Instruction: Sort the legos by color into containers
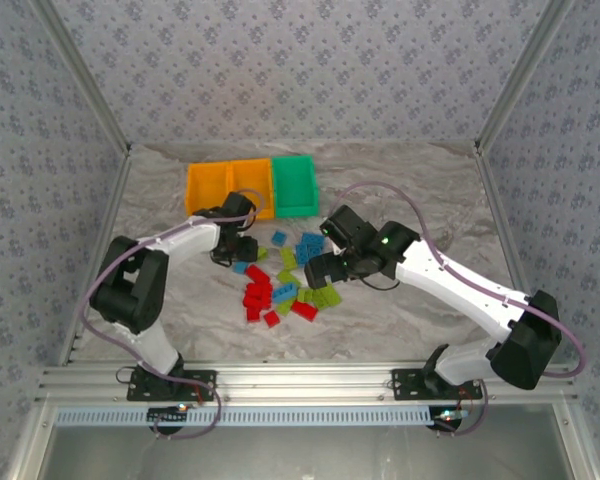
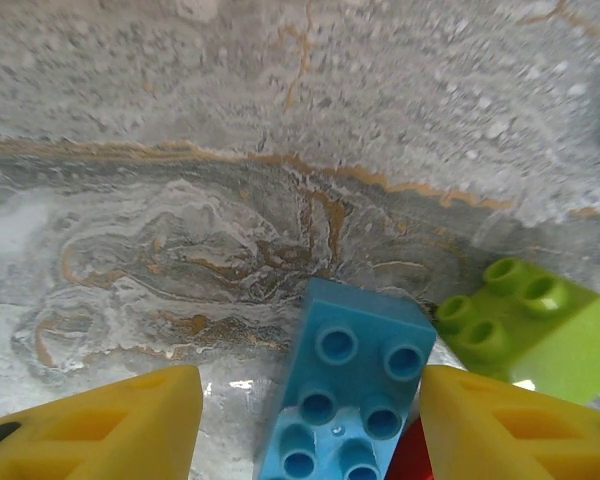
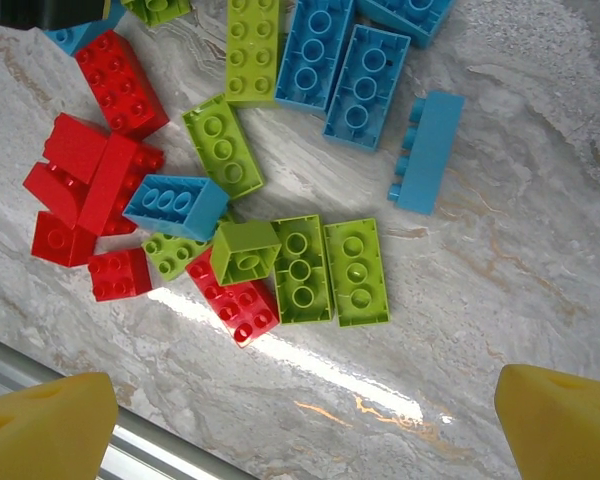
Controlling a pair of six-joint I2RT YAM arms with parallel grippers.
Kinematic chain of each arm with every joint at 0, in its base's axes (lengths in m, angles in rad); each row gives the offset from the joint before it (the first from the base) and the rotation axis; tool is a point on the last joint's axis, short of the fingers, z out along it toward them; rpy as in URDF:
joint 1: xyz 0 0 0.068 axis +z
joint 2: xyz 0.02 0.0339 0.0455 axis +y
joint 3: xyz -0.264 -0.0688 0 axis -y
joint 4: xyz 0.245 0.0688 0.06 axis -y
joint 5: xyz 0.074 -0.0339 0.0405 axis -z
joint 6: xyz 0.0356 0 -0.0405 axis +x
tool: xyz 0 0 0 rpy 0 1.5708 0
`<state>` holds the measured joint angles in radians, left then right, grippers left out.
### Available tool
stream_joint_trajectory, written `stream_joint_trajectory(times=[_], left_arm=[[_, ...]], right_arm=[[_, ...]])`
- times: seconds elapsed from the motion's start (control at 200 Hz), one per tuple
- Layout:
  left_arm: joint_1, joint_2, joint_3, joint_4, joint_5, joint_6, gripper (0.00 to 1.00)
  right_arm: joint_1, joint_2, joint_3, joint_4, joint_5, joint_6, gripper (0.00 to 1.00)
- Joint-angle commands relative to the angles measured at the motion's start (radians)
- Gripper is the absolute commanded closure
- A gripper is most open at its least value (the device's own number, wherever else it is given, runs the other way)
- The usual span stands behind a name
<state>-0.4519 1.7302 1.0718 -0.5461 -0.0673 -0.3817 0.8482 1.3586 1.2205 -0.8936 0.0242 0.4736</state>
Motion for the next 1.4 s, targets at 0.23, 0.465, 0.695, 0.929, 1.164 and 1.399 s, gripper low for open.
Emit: stream_joint_trajectory(times=[0.23,0.465,0.695,0.929,1.164,1.399], left_arm=[[0.004,0.074,0.025,0.004,0.025,0.018,0.51],[0.014,-0.05,0.031,0.001,-0.018,-0.011,0.69],[0.171,-0.249,0.071,0.024,-0.031,-0.071,0.72],[0.311,-0.056,0.321,0.05,-0.052,0.001,0.73],[0.332,0.274,0.632,-0.031,-0.008,0.06,0.69],[0.337,0.37,0.726,-0.09,-0.013,0.077,0.54]], right_arm=[[0.025,0.011,0.049,-0.044,0.034,0.033,0.0],[0.135,-0.003,0.098,0.064,0.045,0.016,0.0],[0.194,-0.045,0.1,0.217,0.158,0.023,0.0],[0.194,-0.05,0.088,0.181,0.202,0.033,0.0],[0.206,-0.087,0.052,0.142,0.234,0.078,0.0],[0.206,-0.151,0.013,0.116,0.293,0.13,0.0]])
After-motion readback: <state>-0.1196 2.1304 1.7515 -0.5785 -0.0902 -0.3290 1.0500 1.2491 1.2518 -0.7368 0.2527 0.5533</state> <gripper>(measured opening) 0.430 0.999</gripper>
